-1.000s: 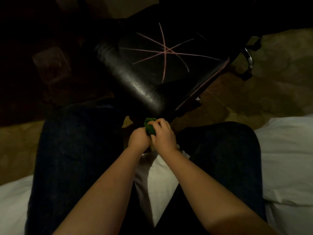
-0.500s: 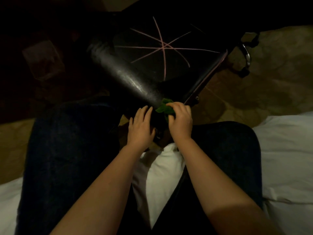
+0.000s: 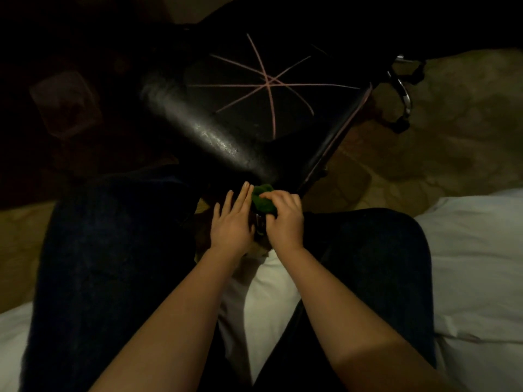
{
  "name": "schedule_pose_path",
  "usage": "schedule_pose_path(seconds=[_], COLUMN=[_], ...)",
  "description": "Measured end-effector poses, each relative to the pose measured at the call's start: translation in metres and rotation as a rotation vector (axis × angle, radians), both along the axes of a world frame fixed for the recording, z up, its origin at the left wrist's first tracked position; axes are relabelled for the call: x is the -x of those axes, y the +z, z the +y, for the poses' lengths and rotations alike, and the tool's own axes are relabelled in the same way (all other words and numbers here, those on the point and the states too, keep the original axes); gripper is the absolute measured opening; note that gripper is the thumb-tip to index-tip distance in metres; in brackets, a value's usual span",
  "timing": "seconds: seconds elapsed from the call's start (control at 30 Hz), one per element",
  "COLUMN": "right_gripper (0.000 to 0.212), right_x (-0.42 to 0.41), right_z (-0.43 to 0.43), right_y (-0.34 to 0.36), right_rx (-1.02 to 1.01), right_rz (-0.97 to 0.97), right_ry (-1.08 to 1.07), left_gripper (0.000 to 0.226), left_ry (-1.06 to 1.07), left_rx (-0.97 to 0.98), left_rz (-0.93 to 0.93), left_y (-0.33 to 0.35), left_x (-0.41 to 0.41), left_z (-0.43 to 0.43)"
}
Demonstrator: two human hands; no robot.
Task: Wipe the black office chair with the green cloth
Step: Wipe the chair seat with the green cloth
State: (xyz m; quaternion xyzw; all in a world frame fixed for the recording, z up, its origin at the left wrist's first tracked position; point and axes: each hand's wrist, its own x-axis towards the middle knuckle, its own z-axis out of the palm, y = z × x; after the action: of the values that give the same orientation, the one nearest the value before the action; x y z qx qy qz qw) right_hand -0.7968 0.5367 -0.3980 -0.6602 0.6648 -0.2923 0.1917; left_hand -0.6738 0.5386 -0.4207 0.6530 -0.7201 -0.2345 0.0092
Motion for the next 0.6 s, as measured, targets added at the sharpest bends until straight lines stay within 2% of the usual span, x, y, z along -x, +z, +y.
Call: schedule_pose_path(seconds=[0.2,0.43,0.6], right_gripper=[0.048,0.039,0.039], right_x=[0.005,0.037,0.029], right_z=[-0.010,-0.037,-0.032], right_y=[0.003,0.004,0.005], right_rx=[0.040,0.046,0.029], right_rz=[0.038,-0.055,-0.087], right_ry=[0.117,-0.187,-0.207], left_gripper=[0.083,0.083,0.082], left_ry=[0.041,0.067,0.089], left_rx=[0.014,0.017,0.000], left_rz=[-0.073,-0.074,-0.063], left_y=[0.000,0.004,0.007], left_x=[-0.010,-0.015,-0.012], left_z=[-0.001,-0.001,-0.003])
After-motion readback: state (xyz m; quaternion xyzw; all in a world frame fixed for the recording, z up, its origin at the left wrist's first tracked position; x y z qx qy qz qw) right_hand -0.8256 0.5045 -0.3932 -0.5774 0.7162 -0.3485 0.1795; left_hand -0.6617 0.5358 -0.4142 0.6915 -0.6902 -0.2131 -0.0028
